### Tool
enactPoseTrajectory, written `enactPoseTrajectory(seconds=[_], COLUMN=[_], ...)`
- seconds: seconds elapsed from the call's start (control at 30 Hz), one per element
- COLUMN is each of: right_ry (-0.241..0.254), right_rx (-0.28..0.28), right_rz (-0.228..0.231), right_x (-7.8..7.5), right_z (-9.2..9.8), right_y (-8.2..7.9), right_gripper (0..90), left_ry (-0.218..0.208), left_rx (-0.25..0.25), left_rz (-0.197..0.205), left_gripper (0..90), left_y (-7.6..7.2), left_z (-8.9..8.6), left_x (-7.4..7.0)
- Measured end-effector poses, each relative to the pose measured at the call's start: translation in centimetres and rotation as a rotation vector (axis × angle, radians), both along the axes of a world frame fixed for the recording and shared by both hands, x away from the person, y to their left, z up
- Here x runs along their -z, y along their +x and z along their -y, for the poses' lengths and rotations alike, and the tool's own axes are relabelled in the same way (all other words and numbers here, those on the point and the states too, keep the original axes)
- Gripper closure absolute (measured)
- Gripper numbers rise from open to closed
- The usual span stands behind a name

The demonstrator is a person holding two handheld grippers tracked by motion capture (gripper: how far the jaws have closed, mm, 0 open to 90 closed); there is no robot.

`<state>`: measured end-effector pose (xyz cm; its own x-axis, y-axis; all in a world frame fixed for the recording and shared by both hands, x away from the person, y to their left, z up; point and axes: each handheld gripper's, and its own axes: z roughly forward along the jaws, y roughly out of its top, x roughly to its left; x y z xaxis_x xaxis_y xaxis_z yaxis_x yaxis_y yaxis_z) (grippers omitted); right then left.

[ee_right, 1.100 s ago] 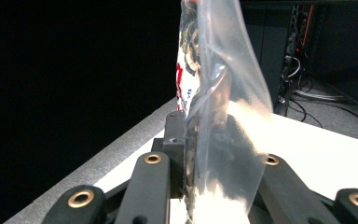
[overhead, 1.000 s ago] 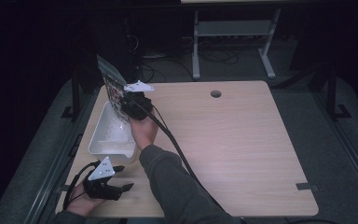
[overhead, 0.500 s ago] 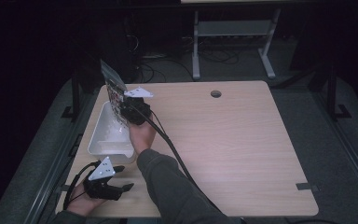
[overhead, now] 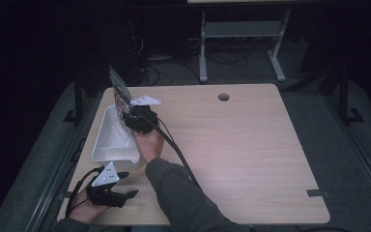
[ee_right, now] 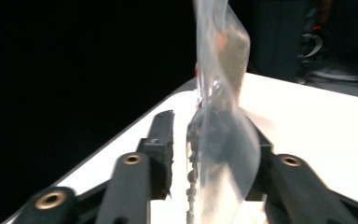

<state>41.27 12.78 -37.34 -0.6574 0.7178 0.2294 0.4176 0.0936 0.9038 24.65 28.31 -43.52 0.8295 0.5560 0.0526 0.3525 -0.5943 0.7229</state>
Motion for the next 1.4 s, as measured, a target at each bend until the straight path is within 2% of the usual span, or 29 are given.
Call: enactPoseTrajectory(seconds=[0.07,0.2,0.23,0.27,0.3,0.4,0.47,0.5,0.57,0.8,0.83,0.9,1.0,1.17,1.3,1.37,1.4], right_ry=[-0.002,-0.054,-0.078,-0.078,-0.108,-0.121,-0.119,-0.112,-0.102,-0.09,-0.07,-0.058,-0.047,-0.061,-0.06,-0.047,-0.058], right_rx=[-0.027,-0.069,-0.059,-0.059,-0.044,-0.013,-0.003,0.033,0.063,0.143,0.178,0.196,0.198,0.189,0.184,0.154,0.144], right_rz=[-0.01,-0.028,-0.02,-0.02,-0.014,0.0,0.003,0.014,0.015,0.015,0.008,0.002,-0.007,0.013,0.013,0.012,0.019], right_x=[-0.3,-0.5,-0.5,-0.5,-0.4,-0.3,-0.3,0.0,0.1,0.4,0.6,0.7,0.8,0.7,0.7,0.7,0.7], right_z=[0.4,0.9,1.0,1.0,1.1,1.1,1.1,1.0,1.0,1.5,2.0,2.3,2.3,1.7,1.8,1.9,1.9], right_y=[0.2,0.6,0.6,0.6,0.4,0.0,-0.1,-0.5,-0.8,-1.3,-1.3,-1.3,-1.3,-1.5,-1.5,-1.3,-1.3], right_gripper=[62.0,69.2,70.2,70.2,71.0,73.1,73.5,74.4,74.6,74.6,74.7,74.6,74.7,74.7,74.5,73.6,73.1], left_ry=[-0.002,-0.001,-0.001,-0.001,-0.003,-0.001,-0.002,-0.001,-0.001,0.003,0.003,0.003,0.004,0.004,0.005,0.006,0.006], left_rx=[-0.003,-0.003,-0.003,-0.004,-0.006,-0.005,-0.005,-0.004,-0.003,-0.001,-0.002,-0.002,-0.002,-0.004,-0.002,-0.002,-0.002], left_rz=[-0.002,-0.002,-0.002,-0.003,-0.004,-0.004,-0.004,-0.004,-0.004,-0.004,-0.004,-0.005,-0.005,-0.004,-0.005,-0.004,-0.004], left_gripper=[27.8,27.8,27.8,27.8,27.8,27.9,27.9,27.9,28.0,28.1,28.1,28.1,28.1,28.1,28.1,28.1,28.1], left_y=[0.0,0.0,0.0,0.0,0.1,0.1,0.1,0.1,0.1,0.1,0.1,0.1,0.1,0.1,0.1,0.2,0.2], left_z=[0.0,0.0,0.0,0.1,0.1,0.0,0.0,0.0,0.0,0.0,0.0,0.0,0.0,0.1,0.1,0.1,0.1], left_x=[0.0,0.0,0.0,0.1,0.1,0.1,0.1,0.1,0.1,0.1,0.1,0.1,0.1,0.1,0.1,0.1,0.1])
